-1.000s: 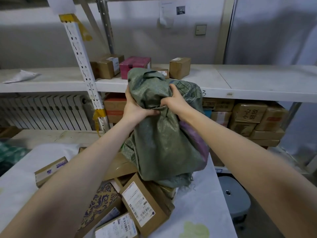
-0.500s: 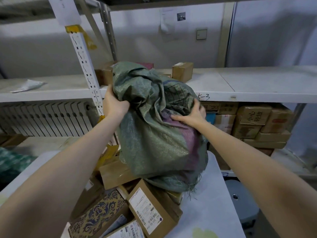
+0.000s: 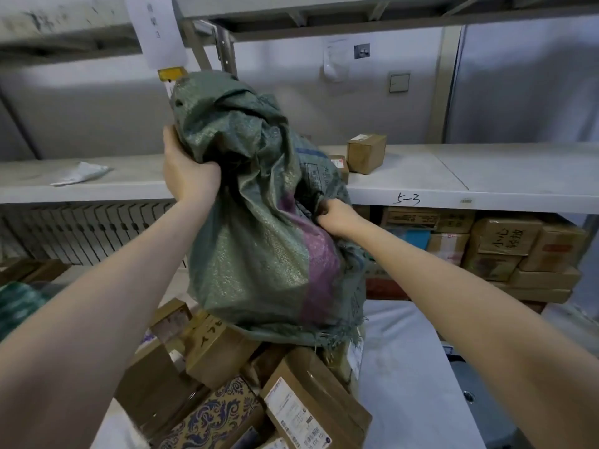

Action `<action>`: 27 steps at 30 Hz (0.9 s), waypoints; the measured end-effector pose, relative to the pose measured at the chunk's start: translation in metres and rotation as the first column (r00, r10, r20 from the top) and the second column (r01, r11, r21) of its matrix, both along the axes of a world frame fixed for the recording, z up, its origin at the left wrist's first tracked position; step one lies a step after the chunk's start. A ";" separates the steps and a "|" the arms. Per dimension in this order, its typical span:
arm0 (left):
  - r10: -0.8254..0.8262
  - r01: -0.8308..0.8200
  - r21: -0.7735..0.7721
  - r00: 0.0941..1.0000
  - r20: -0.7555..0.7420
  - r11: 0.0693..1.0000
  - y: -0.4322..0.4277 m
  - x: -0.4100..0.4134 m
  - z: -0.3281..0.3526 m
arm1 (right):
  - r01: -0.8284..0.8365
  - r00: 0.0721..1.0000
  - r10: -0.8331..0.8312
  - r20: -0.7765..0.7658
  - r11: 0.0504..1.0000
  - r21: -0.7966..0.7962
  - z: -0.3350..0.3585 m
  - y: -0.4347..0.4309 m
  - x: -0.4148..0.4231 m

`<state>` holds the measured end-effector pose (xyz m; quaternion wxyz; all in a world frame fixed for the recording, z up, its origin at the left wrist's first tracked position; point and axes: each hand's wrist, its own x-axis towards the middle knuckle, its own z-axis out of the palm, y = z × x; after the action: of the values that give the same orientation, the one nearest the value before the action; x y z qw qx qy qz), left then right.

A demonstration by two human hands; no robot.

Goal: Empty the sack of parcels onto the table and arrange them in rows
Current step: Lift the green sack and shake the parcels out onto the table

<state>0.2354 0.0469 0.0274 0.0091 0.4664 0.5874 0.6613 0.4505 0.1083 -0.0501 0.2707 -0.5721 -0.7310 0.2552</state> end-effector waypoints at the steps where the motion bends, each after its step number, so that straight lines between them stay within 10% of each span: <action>1: 0.002 -0.002 -0.028 1.000 -0.009 1.000 0.000 -0.004 -0.002 | -0.003 1.000 0.002 0.024 1.000 0.006 0.000 0.000 -0.009; 5: -0.023 -0.030 -0.347 0.989 -0.146 0.938 0.003 -0.031 -0.037 | -0.070 0.982 0.087 0.168 0.992 -0.100 -0.026 0.002 -0.034; 9: -0.020 -0.073 -0.515 0.985 -0.172 0.854 0.001 -0.064 -0.074 | -0.145 0.989 0.143 -0.024 0.964 -0.224 -0.038 0.001 -0.042; 14: -0.013 -0.102 -0.567 0.981 -0.194 0.818 0.005 -0.084 -0.087 | 0.068 0.987 -0.036 -0.158 0.977 0.204 -0.029 -0.006 -0.052; 17: -0.096 -0.123 -0.644 0.951 -0.295 0.755 0.006 -0.088 -0.094 | -0.172 0.981 0.145 0.132 0.959 0.225 -0.020 -0.011 -0.058; 21: -0.222 -0.387 -0.663 0.734 -0.642 0.640 0.004 -0.089 -0.097 | -0.344 0.917 0.372 0.144 0.920 -0.190 -0.010 -0.009 -0.071; 27: -0.416 -0.619 -0.560 0.378 -0.827 0.550 0.004 -0.074 -0.092 | -0.355 0.803 0.084 0.590 0.863 0.360 -0.013 -0.048 -0.118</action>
<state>0.1614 0.0510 -0.0649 -0.1488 0.6375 0.7518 -0.0790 0.3326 0.0604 -0.0634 0.1402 -0.4502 -0.8791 -0.0693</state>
